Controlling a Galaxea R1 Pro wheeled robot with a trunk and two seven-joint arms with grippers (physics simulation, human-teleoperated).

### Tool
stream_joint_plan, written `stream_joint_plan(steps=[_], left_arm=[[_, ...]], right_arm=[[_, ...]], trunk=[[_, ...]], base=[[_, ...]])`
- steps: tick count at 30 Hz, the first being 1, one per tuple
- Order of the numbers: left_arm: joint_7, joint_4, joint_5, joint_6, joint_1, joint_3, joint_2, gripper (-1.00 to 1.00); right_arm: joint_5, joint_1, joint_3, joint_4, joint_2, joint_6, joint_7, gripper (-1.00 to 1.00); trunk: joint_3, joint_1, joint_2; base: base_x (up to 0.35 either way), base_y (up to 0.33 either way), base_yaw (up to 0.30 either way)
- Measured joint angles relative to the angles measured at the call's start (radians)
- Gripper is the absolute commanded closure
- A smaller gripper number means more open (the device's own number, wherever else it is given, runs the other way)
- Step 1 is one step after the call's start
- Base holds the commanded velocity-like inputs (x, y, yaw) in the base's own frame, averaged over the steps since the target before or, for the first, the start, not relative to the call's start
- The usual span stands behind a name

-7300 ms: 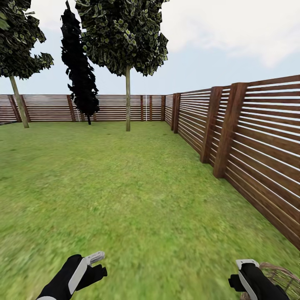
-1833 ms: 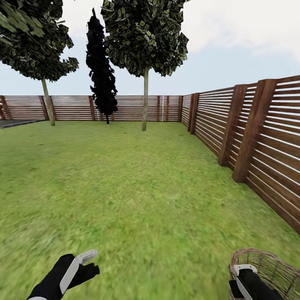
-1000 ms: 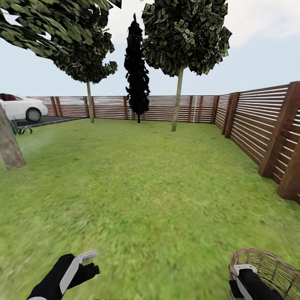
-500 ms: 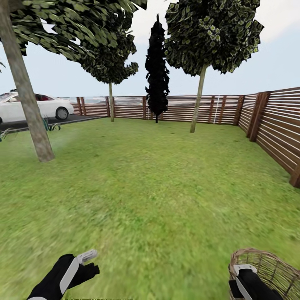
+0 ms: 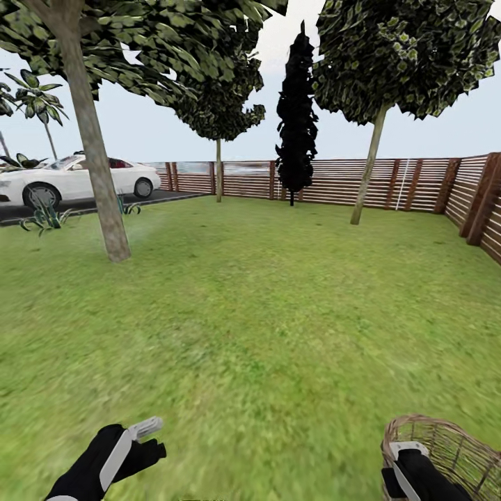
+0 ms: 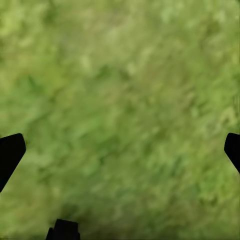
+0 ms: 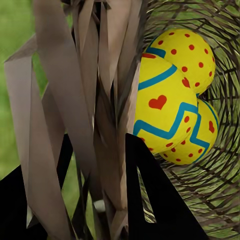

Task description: Take the three Easter eggs out of the wicker basket on the lawn in the garden, then place them on the lawn next to a single tree (choose any tree) so that all three eggs are next to the same tree and none are left in the basket.

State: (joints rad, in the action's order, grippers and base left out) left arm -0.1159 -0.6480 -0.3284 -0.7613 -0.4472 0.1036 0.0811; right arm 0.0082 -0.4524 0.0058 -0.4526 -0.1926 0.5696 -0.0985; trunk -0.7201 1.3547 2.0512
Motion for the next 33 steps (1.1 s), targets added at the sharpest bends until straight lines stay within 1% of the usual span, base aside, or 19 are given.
stream_joint_plan(steps=[6,13,16,18,20,21,25,33], left_arm=[[0.0,-0.001,0.0,0.0,0.0,0.0,0.0,-1.0],[0.0,-0.007,0.0,0.0,0.0,0.0,0.002,-1.0],[0.0,-0.007,0.0,0.0,0.0,0.0,0.0,-1.0],[0.009,-0.007,0.0,-0.002,0.0,0.0,0.0,-1.0],[0.057,-0.008,0.001,-0.003,0.0,0.001,0.007,-1.0],[0.063,-0.009,0.0,-0.003,0.0,0.001,0.009,-1.0],[0.067,-0.009,0.0,-0.002,0.0,0.001,0.01,-1.0],[0.068,-0.009,0.0,-0.001,0.0,0.001,0.011,-1.0]], right_arm=[[-0.001,0.0,-0.001,0.001,0.0,0.001,0.0,1.0],[-0.008,0.0,-0.002,0.001,-0.005,-0.002,0.009,1.0],[-0.003,0.0,-0.002,0.001,-0.005,-0.002,0.007,1.0],[0.0,0.0,-0.002,0.001,-0.005,-0.002,0.006,1.0],[0.001,0.0,-0.002,0.001,-0.004,-0.002,0.004,1.0],[0.002,0.0,-0.002,0.001,-0.003,-0.002,0.004,1.0],[-0.004,0.0,-0.002,0.001,-0.003,-0.002,0.003,1.0],[-0.002,0.0,-0.002,0.001,-0.004,-0.002,0.003,1.0]], trunk=[[0.0,0.0,0.0],[0.0,0.0,0.0],[0.0,0.0,0.0],[0.0,0.0,0.0],[0.0,-0.001,0.0],[0.0,-0.001,0.0],[0.0,-0.001,0.0],[0.0,-0.001,0.0]], base=[[0.0,0.0,0.292],[0.0,0.0,0.018],[0.041,0.004,0.0],[0.281,0.058,0.0],[0.333,0.073,0.019],[0.338,0.075,0.173],[0.341,0.022,0.256],[0.345,0.0,0.261]])
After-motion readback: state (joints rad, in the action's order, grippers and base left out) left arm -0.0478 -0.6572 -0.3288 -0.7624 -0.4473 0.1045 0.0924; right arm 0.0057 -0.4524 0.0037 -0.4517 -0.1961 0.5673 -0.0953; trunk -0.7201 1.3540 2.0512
